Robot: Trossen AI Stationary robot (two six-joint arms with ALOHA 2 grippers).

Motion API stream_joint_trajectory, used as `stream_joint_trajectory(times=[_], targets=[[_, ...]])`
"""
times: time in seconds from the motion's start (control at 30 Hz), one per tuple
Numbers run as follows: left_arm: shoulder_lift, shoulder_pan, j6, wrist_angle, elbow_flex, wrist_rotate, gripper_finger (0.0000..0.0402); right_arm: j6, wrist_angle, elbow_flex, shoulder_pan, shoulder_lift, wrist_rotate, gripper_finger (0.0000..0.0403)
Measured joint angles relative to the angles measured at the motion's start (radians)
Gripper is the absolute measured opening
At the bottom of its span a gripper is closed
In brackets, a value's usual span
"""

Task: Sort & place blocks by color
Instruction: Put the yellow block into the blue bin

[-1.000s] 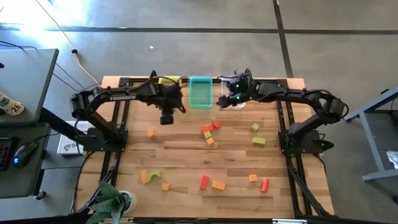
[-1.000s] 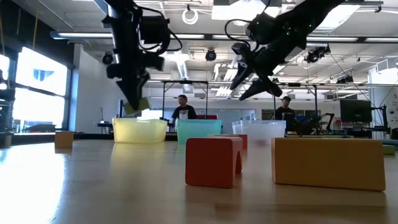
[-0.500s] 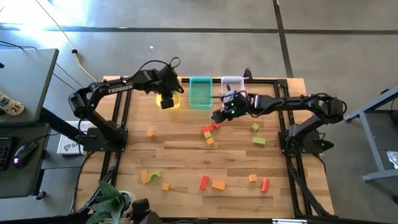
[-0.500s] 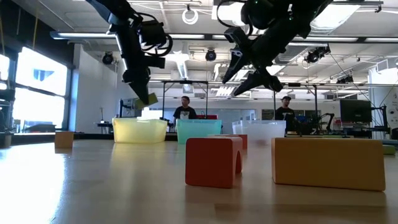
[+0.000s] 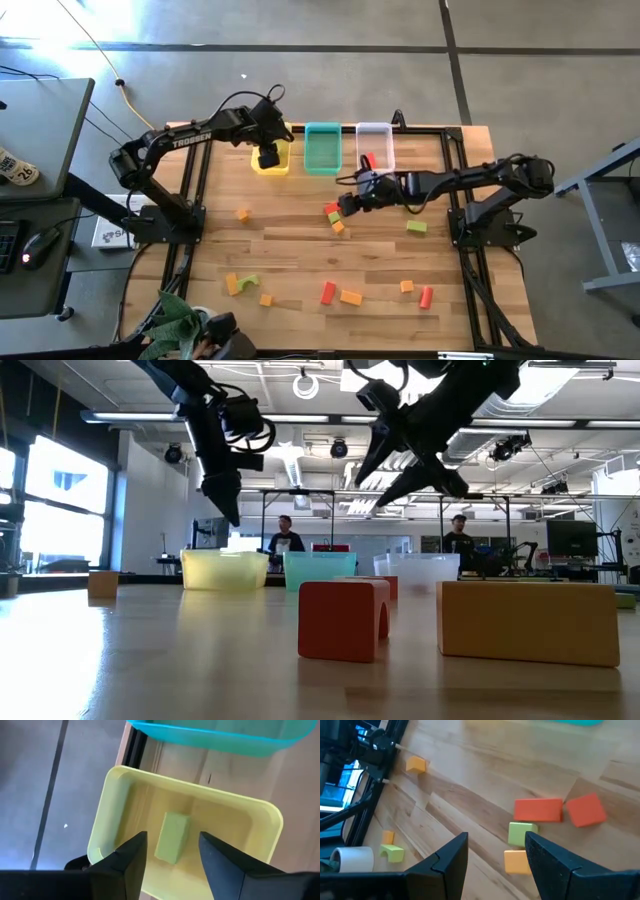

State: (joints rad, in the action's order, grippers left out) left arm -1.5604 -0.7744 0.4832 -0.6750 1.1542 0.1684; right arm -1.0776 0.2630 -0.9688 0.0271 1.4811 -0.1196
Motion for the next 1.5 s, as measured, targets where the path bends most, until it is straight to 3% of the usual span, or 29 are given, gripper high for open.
stream_joint_trajectory(times=[0.4,0.7,0.97,1.27,1.5], targets=[[0.007,0.073,-0.039,-0.003,0.0,0.0,0.0179,-0.067,0.0,0.0,-0.063,0.0,-0.012,0.0183],[0.03,0.181,-0.155,-0.055,0.0,0.002,0.0177,0.044,0.001,0.0,-0.076,0.0,-0.008,0.0191],[0.117,0.297,-0.354,-0.185,-0.001,0.0,0.0177,0.152,-0.019,0.0,-0.087,0.001,0.01,0.0232],[0.264,0.418,-0.637,-0.272,-0.001,-0.013,0.0175,0.319,0.074,-0.122,-0.087,0.006,0.052,0.0234],[0.347,0.484,-0.795,-0.271,-0.001,-0.043,0.0177,0.303,0.149,-0.169,-0.087,0.039,0.017,0.0234]])
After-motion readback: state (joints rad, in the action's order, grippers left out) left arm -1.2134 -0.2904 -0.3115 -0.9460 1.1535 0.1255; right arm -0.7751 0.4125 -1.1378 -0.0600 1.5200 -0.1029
